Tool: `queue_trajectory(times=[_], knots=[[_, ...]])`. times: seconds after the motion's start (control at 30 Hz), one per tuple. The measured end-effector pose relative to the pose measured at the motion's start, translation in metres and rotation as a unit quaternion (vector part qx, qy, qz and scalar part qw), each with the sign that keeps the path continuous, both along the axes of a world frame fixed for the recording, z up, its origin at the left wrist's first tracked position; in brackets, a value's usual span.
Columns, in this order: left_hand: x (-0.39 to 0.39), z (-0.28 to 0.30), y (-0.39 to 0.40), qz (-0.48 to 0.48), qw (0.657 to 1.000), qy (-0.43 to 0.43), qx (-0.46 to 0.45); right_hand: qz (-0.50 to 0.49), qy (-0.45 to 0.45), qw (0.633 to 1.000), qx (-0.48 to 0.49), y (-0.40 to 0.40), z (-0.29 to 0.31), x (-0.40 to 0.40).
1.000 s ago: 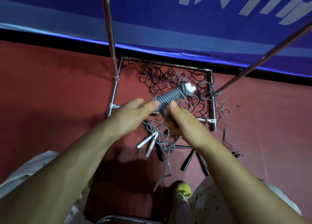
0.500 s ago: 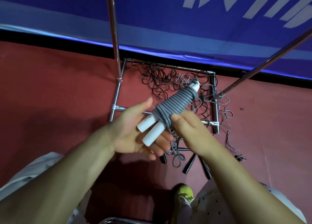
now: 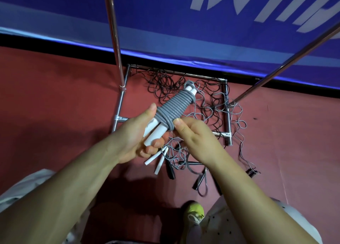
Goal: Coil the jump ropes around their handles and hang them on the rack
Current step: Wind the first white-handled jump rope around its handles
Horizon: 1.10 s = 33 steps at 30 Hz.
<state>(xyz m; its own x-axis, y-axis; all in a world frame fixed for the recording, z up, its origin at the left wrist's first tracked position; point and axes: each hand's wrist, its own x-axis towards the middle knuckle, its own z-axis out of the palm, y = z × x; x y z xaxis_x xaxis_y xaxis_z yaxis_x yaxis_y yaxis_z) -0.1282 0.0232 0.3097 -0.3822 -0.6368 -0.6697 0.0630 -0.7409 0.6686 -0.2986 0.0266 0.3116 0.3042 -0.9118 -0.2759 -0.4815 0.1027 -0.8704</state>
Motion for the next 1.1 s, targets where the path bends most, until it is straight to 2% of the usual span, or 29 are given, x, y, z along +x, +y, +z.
queue_trajectory(times=[0.07,0.13,0.2,0.27,0.33,0.47,0.63,0.7,0.77,0.83,0.9,0.93,1.0,1.03,1.1], knots=[[-0.003,0.001,-0.001,-0.010,0.999,-0.015,-0.031,-0.011,0.037,0.999,-0.037,0.001,-0.002,0.002],[-0.003,0.001,-0.001,-0.002,0.998,-0.042,-0.045,-0.005,0.015,0.999,-0.032,0.004,-0.004,0.003],[-0.002,0.001,-0.001,0.012,0.996,-0.062,-0.058,-0.001,-0.063,0.997,0.032,0.002,-0.004,0.001],[0.001,-0.002,-0.002,0.016,0.992,-0.089,-0.083,0.008,-0.103,0.988,0.113,-0.002,0.002,-0.003],[0.003,-0.004,-0.002,0.005,0.984,-0.130,-0.118,0.019,-0.107,0.981,0.162,-0.003,0.005,-0.006],[0.003,-0.005,-0.002,-0.021,0.967,-0.194,-0.161,0.013,-0.106,0.978,0.181,-0.003,0.002,-0.008],[0.001,-0.009,-0.001,-0.090,0.905,-0.327,-0.256,-0.011,-0.039,0.975,0.217,-0.002,-0.003,-0.003],[-0.001,-0.008,0.003,-0.126,0.884,-0.355,-0.275,-0.043,-0.029,0.969,0.240,0.000,-0.007,0.001],[-0.002,-0.008,0.007,-0.163,0.877,-0.361,-0.271,-0.032,-0.022,0.976,0.216,0.002,-0.007,0.001],[-0.003,-0.013,0.009,-0.187,0.896,-0.329,-0.233,-0.017,-0.002,0.985,0.172,0.002,-0.002,0.002],[-0.002,-0.009,0.009,-0.171,0.929,-0.273,-0.184,-0.018,0.026,0.992,0.124,0.001,-0.002,0.003],[-0.001,-0.004,0.009,-0.139,0.951,-0.222,-0.164,-0.024,0.032,0.994,0.103,0.000,-0.004,0.003],[0.002,0.004,0.006,-0.079,0.992,-0.082,-0.064,-0.044,-0.006,0.996,0.078,0.000,-0.008,0.004],[0.005,0.008,0.005,-0.075,0.997,-0.015,-0.013,-0.042,-0.036,0.996,0.067,0.001,-0.011,0.003],[0.006,0.006,0.009,-0.086,0.986,0.127,0.067,-0.006,-0.087,0.996,0.033,0.003,-0.013,-0.002]])
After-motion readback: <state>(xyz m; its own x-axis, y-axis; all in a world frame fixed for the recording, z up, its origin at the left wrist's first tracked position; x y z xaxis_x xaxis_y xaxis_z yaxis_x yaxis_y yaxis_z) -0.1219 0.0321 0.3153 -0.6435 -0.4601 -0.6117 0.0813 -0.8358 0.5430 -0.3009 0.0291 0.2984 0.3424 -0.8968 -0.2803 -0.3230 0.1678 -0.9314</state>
